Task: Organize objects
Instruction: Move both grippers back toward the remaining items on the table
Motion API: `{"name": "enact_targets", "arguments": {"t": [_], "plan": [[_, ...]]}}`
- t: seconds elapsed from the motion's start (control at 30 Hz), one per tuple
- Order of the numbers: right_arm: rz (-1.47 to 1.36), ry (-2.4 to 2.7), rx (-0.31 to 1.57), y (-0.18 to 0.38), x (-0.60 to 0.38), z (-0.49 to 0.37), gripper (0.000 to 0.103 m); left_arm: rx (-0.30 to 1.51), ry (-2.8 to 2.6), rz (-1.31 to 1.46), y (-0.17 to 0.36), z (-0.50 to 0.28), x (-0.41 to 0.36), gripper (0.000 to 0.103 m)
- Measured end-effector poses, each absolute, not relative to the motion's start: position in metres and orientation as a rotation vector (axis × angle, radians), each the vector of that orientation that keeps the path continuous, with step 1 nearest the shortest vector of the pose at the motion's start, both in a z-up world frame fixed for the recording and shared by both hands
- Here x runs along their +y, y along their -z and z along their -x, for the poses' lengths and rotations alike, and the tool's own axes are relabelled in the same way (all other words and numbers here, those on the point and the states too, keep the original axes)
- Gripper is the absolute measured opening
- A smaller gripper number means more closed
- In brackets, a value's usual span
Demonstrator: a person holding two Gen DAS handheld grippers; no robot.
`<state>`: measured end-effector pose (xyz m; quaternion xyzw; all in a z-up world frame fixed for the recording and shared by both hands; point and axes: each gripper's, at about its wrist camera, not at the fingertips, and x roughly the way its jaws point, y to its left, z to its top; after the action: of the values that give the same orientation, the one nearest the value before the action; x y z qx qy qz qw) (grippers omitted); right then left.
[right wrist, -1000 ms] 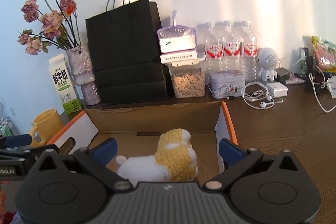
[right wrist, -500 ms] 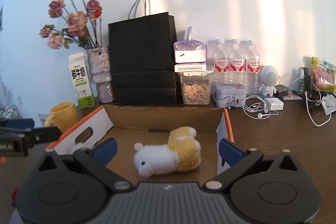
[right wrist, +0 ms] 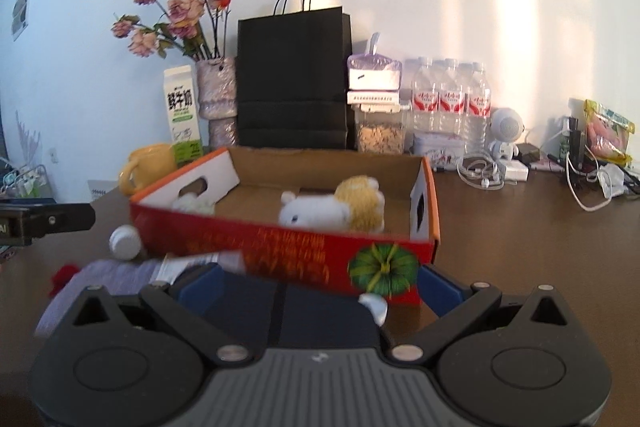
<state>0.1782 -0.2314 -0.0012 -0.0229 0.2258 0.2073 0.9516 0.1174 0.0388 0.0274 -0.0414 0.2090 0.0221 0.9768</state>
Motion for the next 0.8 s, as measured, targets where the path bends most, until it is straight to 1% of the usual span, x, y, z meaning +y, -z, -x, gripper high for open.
{"name": "enact_targets", "arguments": {"t": [0.27, 0.47, 0.8], "plan": [[0.083, -0.444, 0.513, 0.019, -0.236, -0.138, 0.103, 0.489, -0.071, 0.124, 0.0, -0.081, 0.048, 0.103], [0.085, -0.459, 0.55, 0.031, -0.238, -0.116, 0.103, 0.518, -0.077, 0.13, 0.008, -0.061, 0.055, 0.103], [0.101, -0.479, 0.575, 0.037, -0.23, -0.101, 0.103, 0.578, 0.0, 0.108, 0.022, -0.049, 0.035, 0.103]]}}
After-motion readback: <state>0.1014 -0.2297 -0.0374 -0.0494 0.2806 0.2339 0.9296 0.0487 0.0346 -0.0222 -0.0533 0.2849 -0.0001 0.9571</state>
